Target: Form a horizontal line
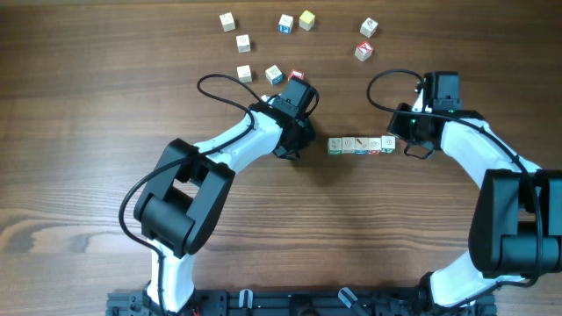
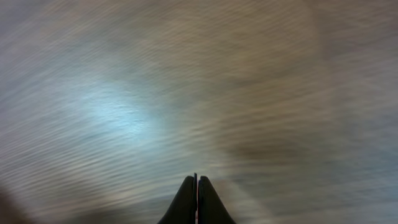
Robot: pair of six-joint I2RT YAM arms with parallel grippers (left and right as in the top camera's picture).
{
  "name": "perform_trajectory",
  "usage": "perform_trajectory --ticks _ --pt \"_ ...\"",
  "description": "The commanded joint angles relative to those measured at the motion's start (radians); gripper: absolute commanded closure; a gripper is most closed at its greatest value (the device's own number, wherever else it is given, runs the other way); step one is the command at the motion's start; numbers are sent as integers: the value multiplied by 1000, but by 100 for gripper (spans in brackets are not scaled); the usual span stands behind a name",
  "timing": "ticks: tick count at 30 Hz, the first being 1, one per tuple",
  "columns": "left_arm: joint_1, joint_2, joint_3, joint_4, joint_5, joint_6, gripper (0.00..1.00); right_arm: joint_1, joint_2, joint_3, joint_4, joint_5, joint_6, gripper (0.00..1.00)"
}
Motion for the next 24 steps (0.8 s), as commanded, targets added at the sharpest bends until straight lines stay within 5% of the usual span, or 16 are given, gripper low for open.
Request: perform_trajectory --ticks 1,24 --pt "10 32 -26 -23 -72 -1 92 2 15 14 -18 109 46 96" --pt "10 32 -26 -23 -72 -1 92 2 15 14 -61 -48 17 96"
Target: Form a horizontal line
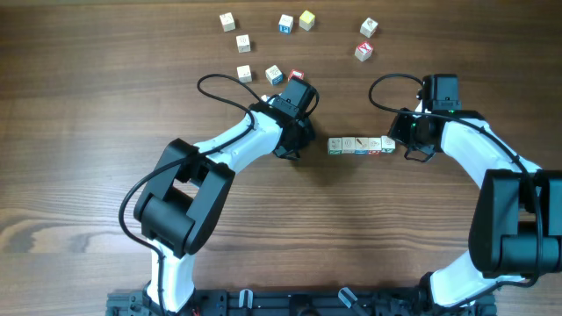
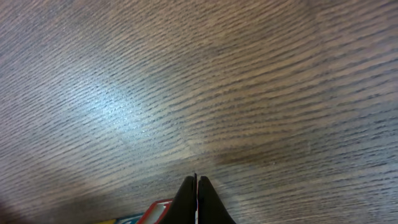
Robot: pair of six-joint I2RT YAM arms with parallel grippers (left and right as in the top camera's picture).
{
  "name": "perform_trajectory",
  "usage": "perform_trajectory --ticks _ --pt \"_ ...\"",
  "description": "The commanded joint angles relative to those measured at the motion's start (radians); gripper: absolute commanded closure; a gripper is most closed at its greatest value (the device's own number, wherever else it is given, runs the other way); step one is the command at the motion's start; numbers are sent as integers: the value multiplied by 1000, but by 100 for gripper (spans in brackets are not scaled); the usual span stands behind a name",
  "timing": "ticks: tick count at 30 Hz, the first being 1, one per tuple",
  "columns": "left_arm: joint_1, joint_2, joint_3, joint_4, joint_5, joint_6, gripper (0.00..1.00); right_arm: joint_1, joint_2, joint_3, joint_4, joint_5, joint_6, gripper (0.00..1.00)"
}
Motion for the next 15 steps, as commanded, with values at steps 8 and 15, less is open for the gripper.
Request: perform_trajectory --ticks 8,15 --pt "10 32 -26 -23 -71 -1 92 2 15 14 1 -35 -5 96" --pt "10 32 -26 -24 -70 -1 91 2 15 14 116 70 -32 96"
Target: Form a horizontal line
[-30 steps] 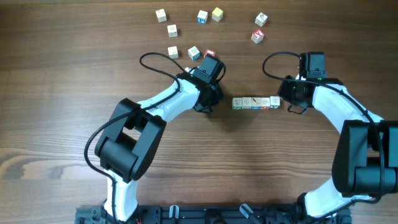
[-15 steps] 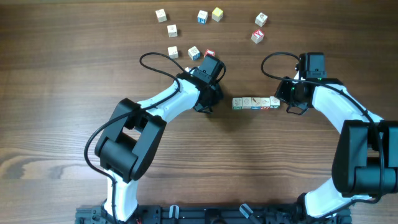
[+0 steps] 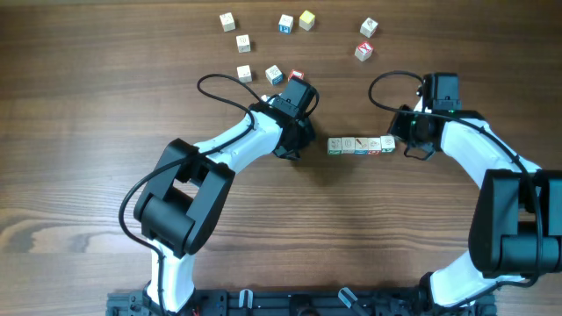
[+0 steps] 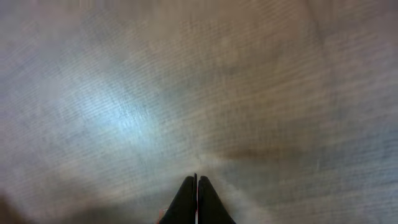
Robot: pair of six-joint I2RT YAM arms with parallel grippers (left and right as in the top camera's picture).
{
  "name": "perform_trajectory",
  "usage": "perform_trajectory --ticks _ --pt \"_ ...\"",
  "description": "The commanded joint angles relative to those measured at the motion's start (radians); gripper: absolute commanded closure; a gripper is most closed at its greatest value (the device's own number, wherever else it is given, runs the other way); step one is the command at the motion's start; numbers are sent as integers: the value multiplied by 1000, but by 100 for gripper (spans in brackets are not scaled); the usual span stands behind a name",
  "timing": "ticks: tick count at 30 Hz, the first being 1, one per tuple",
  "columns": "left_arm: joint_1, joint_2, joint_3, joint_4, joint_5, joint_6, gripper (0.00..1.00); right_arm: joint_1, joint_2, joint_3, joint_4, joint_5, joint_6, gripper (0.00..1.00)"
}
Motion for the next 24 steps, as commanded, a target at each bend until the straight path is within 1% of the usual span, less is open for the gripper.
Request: perform_trajectory --ticks 1,4,7,9,15,19,24 --pt "10 32 -26 -23 -71 -1 92 2 15 14 86 47 -67 96" --pt "10 32 -26 -23 -71 -2 91 2 15 14 159 -58 -137 96" --pt "10 32 -26 -23 -71 -1 91 3 15 14 177 -140 -137 96" --pt "10 32 -26 -23 -72 -1 91 8 16 14 166 -163 -134 96" --pt "10 32 -26 -23 -97 -2 91 55 16 14 143 -161 -137 96" --pt "10 32 -26 -24 -97 -1 91 79 20 14 134 -74 -133 96" --pt "10 32 -26 -24 -97 -1 91 80 47 14 124 -29 -131 96"
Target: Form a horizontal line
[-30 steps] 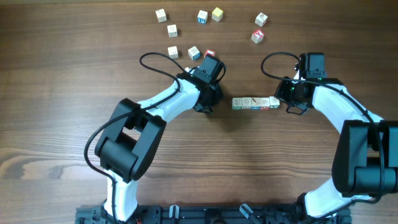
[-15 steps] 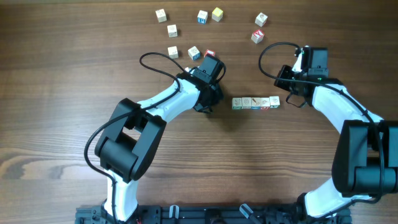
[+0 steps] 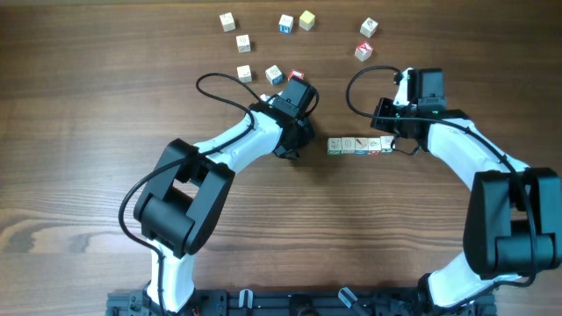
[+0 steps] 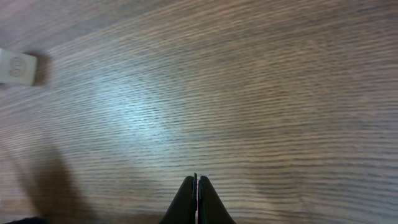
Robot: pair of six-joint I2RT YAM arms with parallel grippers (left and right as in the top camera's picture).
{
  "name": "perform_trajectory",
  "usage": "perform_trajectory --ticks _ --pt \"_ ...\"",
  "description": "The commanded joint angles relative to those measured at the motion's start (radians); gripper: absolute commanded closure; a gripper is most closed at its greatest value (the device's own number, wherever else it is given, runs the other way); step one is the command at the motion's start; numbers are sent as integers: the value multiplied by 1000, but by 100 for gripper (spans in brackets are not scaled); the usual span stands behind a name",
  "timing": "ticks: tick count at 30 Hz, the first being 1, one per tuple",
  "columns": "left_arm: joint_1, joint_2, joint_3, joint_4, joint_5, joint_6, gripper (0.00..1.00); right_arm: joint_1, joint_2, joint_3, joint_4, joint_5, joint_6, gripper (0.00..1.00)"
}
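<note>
A row of several small picture cubes [image 3: 361, 145] lies left to right at the table's middle. My right gripper [image 3: 385, 125] hovers just beyond the far side of the row's right end. In the right wrist view its fingers [image 4: 196, 190] are shut with nothing between them, over bare wood. My left gripper [image 3: 289, 145] points down a little left of the row's left end. Its jaws are hidden under the wrist. Loose cubes lie farther back: a red one [image 3: 296, 75], a blue-marked one [image 3: 274, 75] and a white one [image 3: 244, 74].
More loose cubes are scattered along the far edge: a yellow one [image 3: 306, 19], a pair at the right [image 3: 363, 51], others at the left [image 3: 227, 21]. One white cube [image 4: 17, 66] shows at the top left of the right wrist view.
My right gripper, still shut, has gone from beside the row's right end to its far side, further left. A white cube now shows in the right wrist view. Row and left arm are unchanged.
The right gripper stayed shut beside the row's right end through the earlier moments, with a red cube's edge showing at the bottom of its wrist view 1.3 s ago. Now it stands behind that end. The left arm and the row have kept their places.
</note>
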Motion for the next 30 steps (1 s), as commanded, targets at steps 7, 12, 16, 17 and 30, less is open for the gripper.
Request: perform_trajectory --ticks 7,12,16,17,30 --pt "10 34 -27 -24 -71 -1 90 -2 50 14 -15 89 -15 96" --pt "10 34 -27 -24 -71 -1 90 -2 50 14 -42 89 -8 96" --pt "10 34 -27 -24 -71 -1 90 -2 50 14 -51 89 10 96" --pt "10 34 -27 -24 -71 -1 90 -2 50 14 -53 89 10 95" --pt "10 34 -27 -24 -71 -1 90 -2 50 14 -86 89 11 96"
